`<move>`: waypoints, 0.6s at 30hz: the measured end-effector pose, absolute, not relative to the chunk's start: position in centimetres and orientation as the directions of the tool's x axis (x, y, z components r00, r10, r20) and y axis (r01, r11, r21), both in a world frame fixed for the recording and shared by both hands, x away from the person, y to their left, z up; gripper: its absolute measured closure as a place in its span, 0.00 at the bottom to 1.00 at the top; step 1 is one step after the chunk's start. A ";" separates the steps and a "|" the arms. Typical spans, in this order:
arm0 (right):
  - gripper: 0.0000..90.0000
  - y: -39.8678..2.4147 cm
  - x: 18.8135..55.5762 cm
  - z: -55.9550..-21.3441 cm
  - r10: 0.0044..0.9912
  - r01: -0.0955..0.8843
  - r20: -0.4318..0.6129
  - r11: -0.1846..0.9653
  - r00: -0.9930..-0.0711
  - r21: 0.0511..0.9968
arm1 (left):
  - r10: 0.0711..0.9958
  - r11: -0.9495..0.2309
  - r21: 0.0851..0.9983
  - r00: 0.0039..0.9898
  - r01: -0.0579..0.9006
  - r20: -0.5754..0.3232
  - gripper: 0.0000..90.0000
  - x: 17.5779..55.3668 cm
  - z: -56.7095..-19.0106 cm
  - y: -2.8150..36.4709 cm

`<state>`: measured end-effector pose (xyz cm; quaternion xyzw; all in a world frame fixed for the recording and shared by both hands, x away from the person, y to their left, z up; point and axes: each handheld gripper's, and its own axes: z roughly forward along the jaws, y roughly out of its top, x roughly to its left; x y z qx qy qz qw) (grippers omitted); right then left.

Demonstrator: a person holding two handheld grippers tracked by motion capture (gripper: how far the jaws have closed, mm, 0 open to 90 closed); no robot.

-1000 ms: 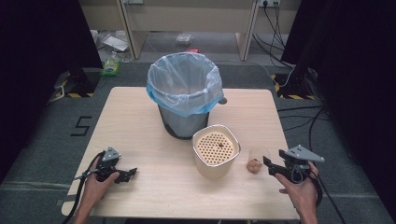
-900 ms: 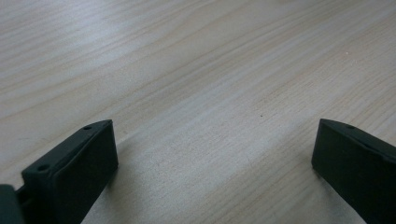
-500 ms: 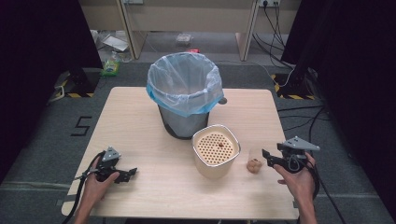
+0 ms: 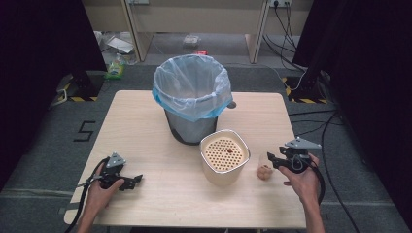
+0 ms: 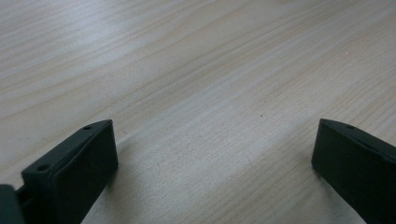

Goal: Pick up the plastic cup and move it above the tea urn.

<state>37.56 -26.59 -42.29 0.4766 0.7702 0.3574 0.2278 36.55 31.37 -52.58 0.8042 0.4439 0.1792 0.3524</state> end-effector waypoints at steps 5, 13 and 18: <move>0.54 -26.6 37.6 -42.6 0.891 0.578 -0.005 0.299 -0.454 0.759 | 0.840 -0.357 0.726 0.541 0.588 -0.025 0.00 36.5 -52.6 31.4; 0.61 -27.0 37.9 -43.3 0.882 0.594 0.021 0.299 -0.471 0.747 | 0.840 -0.357 0.726 0.541 0.588 -0.025 0.00 36.5 -52.6 31.4; 0.63 -27.0 37.8 -43.6 0.882 0.607 0.033 0.296 -0.470 0.737 | 0.840 -0.357 0.726 0.542 0.588 -0.025 0.00 36.5 -52.6 31.4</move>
